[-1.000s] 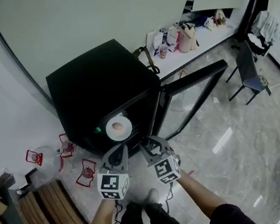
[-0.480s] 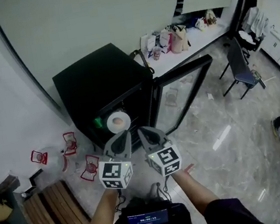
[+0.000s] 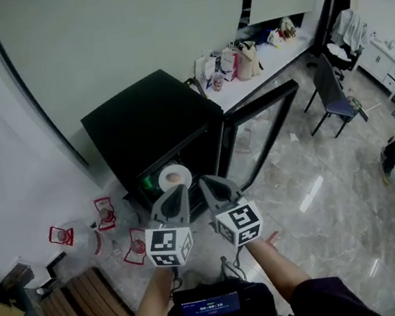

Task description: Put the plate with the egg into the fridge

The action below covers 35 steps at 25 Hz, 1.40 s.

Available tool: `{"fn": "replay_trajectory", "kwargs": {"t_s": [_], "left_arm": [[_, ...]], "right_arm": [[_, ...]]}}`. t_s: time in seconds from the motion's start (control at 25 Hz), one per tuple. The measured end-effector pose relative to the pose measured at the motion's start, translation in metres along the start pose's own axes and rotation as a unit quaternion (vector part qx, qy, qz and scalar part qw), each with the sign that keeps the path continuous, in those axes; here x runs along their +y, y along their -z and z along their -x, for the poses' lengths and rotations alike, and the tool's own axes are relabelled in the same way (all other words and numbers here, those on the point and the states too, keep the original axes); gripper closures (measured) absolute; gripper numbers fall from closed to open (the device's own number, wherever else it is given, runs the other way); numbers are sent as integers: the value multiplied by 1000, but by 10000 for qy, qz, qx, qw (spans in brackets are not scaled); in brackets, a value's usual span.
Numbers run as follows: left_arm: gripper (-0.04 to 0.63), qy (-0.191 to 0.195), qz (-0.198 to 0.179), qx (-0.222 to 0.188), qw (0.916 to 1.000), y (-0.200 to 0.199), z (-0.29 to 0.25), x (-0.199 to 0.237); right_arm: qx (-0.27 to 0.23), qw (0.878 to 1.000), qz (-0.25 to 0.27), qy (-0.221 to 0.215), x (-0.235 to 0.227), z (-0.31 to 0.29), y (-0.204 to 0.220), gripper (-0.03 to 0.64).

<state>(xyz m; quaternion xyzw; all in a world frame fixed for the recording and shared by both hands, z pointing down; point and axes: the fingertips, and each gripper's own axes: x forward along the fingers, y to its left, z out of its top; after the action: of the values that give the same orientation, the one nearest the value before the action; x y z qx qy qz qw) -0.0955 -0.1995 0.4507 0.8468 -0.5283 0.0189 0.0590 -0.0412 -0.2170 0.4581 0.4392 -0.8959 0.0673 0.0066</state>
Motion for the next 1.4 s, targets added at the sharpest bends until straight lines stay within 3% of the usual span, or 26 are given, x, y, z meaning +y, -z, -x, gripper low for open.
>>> {"fn": "replay_trajectory", "kwargs": {"t_s": [0.32, 0.56, 0.76, 1.0, 1.2, 1.4], "left_arm": [[586, 809, -17, 54, 9967, -12, -50, -42], [586, 1386, -54, 70, 9903, -21, -110, -107], [586, 1739, -127, 117, 9846, -24, -174, -172], [586, 1695, -84, 243, 9852, -18, -276, -232], [586, 1545, -55, 365, 9873, -21, -355, -272], [586, 1429, -102, 474, 9886, -16, -403, -282]], "right_arm": [[-191, 9967, 210, 762, -58, 30, -18, 607], [-212, 9859, 813, 1448, -145, 82, -36, 608], [-222, 9854, 752, 1512, -241, 114, -44, 607], [129, 9918, 519, 1162, -378, 116, -37, 595], [698, 9966, 353, 254, -462, 91, -31, 463], [1153, 9905, 518, -534, -511, 47, -21, 386]]}}
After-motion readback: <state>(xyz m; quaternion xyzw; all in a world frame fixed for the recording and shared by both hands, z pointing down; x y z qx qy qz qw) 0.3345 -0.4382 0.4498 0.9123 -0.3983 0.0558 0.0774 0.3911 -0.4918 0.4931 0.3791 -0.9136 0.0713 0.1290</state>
